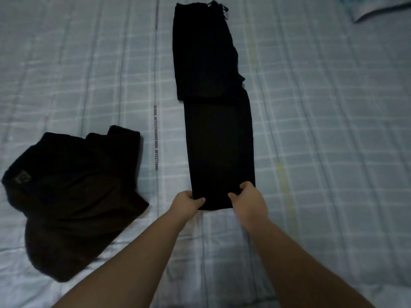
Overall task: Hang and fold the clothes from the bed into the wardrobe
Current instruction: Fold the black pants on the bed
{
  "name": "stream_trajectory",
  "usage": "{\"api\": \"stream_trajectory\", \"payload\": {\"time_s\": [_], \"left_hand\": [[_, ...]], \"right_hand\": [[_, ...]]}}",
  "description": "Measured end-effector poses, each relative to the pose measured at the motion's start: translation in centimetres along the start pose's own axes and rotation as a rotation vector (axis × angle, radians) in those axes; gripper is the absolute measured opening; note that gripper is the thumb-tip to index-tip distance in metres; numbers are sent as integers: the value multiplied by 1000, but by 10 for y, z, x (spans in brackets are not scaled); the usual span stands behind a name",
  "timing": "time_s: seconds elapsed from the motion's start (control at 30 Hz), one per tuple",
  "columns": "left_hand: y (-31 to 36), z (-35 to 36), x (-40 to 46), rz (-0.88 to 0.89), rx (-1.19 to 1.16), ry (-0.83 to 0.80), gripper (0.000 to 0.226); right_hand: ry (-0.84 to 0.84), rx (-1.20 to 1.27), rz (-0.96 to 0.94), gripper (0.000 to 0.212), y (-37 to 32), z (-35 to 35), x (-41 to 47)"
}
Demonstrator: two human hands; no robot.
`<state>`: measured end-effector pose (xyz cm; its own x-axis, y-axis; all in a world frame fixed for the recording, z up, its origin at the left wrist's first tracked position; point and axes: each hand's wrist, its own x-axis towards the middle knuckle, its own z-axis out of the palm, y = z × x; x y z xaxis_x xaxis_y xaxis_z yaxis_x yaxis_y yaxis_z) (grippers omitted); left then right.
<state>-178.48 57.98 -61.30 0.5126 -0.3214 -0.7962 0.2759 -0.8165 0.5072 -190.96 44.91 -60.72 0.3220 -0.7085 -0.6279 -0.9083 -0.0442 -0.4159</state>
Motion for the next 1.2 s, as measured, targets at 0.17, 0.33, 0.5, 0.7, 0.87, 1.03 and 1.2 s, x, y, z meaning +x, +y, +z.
{"api": "stream_trajectory", "payload": {"time_s": [0.17,0.33,0.5,0.7,0.87,1.03,1.2], "left_hand": [[-5,-8,-10,1,-150,-36,25],[34,-22,-14,11,-498,-149,28],[130,-41,-25,163,-663,-206,30],[112,-9,-19,227,-428,43,6],[40,19,17,4,-284,200,11],[31,29,21,4,-154,222,18],[28,37,18,-60,-147,180,19]], "right_hand": [[-51,145,47,24,5,-7,-3],[-234,773,278,9,-14,-34,4],[-172,1055,71,7,-57,-94,20],[91,699,-179,5,-23,-88,31],[9,561,92,4,26,-38,43],[126,210,27,6,30,-35,41],[100,138,57,28,32,-32,34]]}}
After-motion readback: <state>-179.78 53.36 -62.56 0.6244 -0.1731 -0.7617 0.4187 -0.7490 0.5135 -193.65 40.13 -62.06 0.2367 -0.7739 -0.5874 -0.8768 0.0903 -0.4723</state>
